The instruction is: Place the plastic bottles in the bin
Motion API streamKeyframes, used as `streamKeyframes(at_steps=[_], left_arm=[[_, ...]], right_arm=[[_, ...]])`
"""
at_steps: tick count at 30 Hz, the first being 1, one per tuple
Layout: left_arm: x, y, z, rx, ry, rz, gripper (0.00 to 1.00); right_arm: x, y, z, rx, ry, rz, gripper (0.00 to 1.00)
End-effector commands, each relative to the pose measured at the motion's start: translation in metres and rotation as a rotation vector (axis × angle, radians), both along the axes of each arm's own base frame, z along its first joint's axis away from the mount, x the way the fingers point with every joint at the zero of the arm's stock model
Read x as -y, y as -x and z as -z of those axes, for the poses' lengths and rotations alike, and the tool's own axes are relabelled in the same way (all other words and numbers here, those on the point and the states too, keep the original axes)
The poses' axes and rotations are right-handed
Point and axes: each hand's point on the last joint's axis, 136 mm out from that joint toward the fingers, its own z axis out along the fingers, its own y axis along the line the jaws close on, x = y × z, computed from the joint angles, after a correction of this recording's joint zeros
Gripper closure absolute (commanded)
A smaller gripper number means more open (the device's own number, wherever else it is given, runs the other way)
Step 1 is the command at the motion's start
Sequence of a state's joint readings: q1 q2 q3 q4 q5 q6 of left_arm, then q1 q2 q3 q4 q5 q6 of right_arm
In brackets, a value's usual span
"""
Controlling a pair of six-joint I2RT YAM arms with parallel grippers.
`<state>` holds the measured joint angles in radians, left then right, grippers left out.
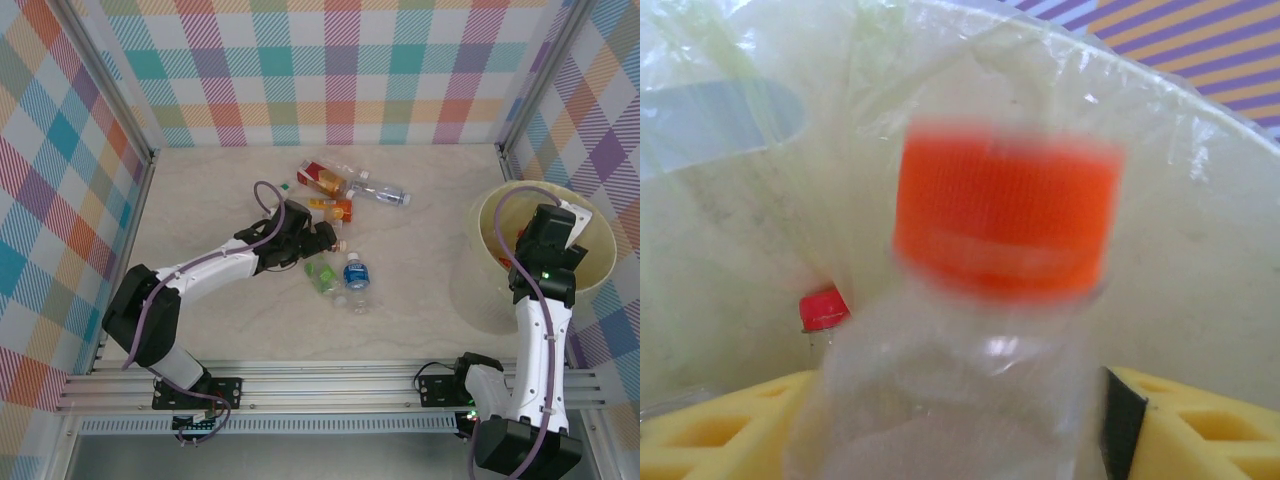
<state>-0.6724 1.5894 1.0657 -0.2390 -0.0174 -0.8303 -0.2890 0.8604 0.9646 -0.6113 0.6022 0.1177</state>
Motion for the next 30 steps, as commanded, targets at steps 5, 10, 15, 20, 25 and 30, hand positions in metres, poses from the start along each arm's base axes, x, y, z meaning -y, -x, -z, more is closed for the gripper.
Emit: streamKeyframes(at_steps=[5,10,15,20,25,30], left_arm=[[0.004,0.004,0.002,-0.030,0.006,-0.012,0.00],[0.001,0.004,0.006,-0.038,-0.002,-0.032,0.00],[-0.006,0.011,0.016,-0.083,-0.024,-0.059,0.00],[-0.019,0.021,0.026,-0.120,-0.036,-0.127,0.00],[-0.017,0.031,0.035,-0.158,-0.090,-0.132,0.02],[-0.010,0.031,0.042,-0.190,-0.130,-0.138,0.02]], right_arm=[[0.003,0.007,-0.020,0.071,0.011,0.033,0.19],[-0.007,0.003,-0.025,0.105,-0.020,-0.026,0.15],[-0.019,-0.003,-0.032,0.145,-0.054,-0.092,0.00],[-0.041,-0.009,-0.045,0.210,-0.094,-0.220,0.00],[-0.071,-0.013,-0.067,0.305,-0.142,-0.376,0.00],[-0.113,-0.019,-0.085,0.357,-0.212,-0.608,0.00]])
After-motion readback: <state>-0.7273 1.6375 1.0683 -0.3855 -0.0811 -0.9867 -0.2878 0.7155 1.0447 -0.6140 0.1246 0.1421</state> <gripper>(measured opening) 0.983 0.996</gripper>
